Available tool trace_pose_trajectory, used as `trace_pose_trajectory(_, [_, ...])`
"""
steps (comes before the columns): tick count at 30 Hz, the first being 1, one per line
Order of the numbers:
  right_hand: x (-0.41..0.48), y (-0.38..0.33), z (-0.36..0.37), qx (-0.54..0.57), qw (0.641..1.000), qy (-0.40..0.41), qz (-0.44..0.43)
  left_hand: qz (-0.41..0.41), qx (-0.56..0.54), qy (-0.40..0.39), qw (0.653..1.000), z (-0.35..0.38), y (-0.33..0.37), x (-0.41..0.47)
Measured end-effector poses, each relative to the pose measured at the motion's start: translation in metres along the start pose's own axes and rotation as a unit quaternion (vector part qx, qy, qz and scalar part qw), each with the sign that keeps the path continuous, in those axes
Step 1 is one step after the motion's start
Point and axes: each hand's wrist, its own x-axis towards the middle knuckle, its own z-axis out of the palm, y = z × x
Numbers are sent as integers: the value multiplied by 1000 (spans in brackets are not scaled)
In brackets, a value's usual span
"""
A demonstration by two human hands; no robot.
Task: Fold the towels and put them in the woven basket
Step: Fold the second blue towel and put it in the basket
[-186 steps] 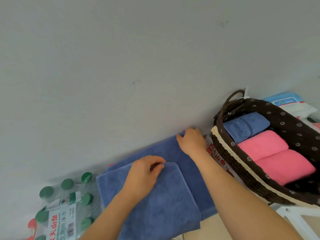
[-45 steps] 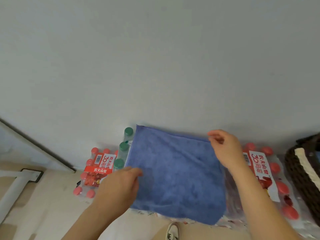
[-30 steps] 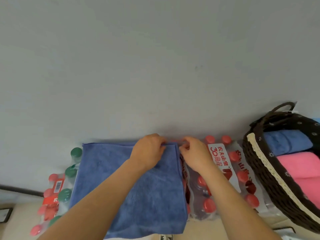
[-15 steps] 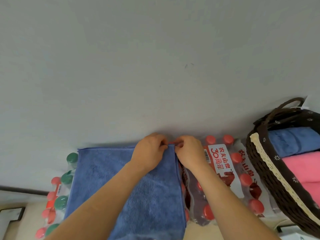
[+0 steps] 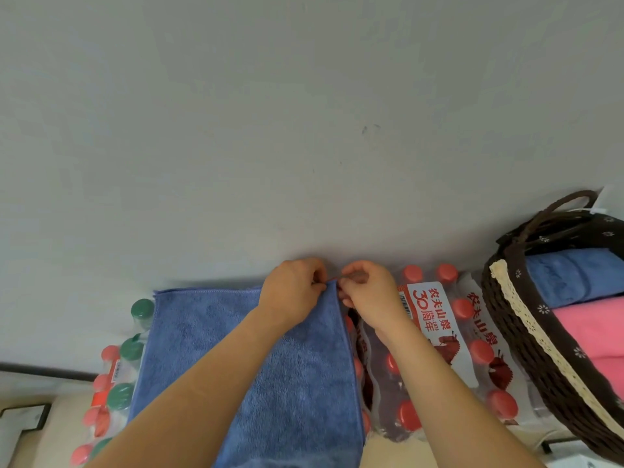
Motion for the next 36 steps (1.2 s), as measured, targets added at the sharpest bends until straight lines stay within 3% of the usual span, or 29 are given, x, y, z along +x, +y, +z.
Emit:
trace_pose_trajectory(7, [-2,-2,3,-38,999,20,-27,13,-57,-12,998,0,0,1])
trace_pose_trajectory(13, [-1,-5,4,-51,997,41,-34,28,-87,78,993,5,-1,-5])
trace_pose_trajectory(19, [9,-9,11,-191,972,86,-110,74,-56,152,984,6,-6,-14])
trace_pose_trajectory(22, [11,-4,14,-237,955,114,-135,97,-1,101,990,1,-14,-35])
trace_pose_trajectory(26, [6,3,19,-257,941,150,-163,131,161,26,978,11,-35,-83])
trace_pose_trajectory(29, [-5,0,24,-279,911,167,-253,108,187,-6,976,21,-43,-96])
trace_pose_trajectory(33, [-43,7,17,-382,861,47,-332,97,190,-22,977,26,-45,-91])
trace_pose_trajectory(36, [-79,21,15,-517,815,-77,-249,88,149,-21,985,20,-47,-92])
